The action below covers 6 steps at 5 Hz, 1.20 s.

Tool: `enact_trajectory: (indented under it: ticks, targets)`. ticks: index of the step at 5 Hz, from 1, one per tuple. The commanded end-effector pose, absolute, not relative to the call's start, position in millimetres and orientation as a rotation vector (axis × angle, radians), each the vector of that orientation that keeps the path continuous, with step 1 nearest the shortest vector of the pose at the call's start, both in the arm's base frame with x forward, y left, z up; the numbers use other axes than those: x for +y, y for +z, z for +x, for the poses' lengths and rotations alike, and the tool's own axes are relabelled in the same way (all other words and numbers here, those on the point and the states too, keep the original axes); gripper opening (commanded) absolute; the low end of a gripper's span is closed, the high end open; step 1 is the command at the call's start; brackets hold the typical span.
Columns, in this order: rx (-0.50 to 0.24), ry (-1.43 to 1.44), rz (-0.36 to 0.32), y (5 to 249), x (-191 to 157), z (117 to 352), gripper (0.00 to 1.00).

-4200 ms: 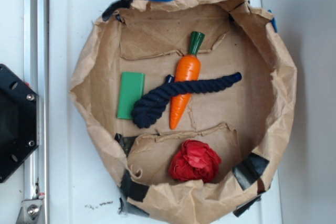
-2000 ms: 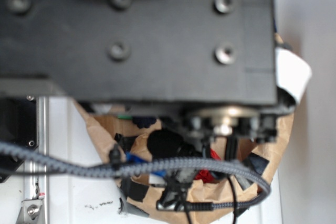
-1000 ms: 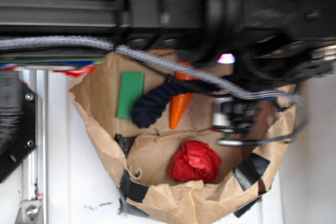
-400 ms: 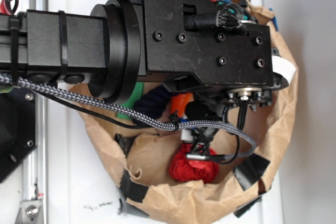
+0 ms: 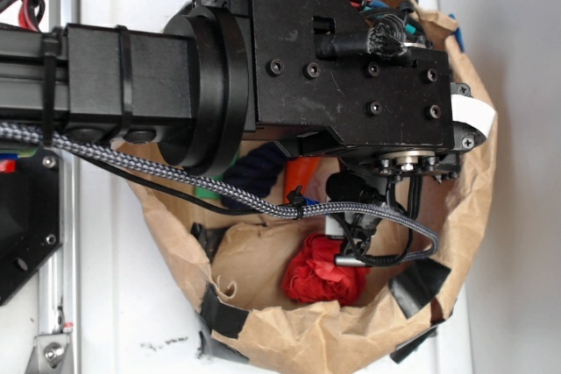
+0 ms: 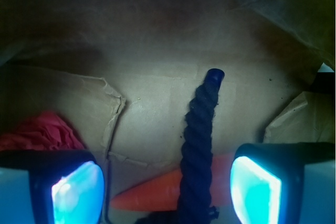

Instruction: Grab the blue rope.

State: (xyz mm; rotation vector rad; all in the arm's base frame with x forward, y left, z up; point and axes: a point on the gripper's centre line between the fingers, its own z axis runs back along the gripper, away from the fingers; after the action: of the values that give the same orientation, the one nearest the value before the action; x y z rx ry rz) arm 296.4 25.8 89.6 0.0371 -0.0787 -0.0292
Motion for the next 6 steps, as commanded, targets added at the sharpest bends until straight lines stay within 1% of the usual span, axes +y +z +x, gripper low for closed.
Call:
enact_trajectory:
  ticks: [1, 4, 6]
  targets:
    - [-0.109, 0.011, 0.045, 84.8, 34.6, 308.5, 1.0]
    - [-0.09, 0.038, 0.051, 61.4, 40.5, 309.4, 1.0]
    - [-0.07, 0.064, 0.078, 48.0, 45.5, 305.4, 1.0]
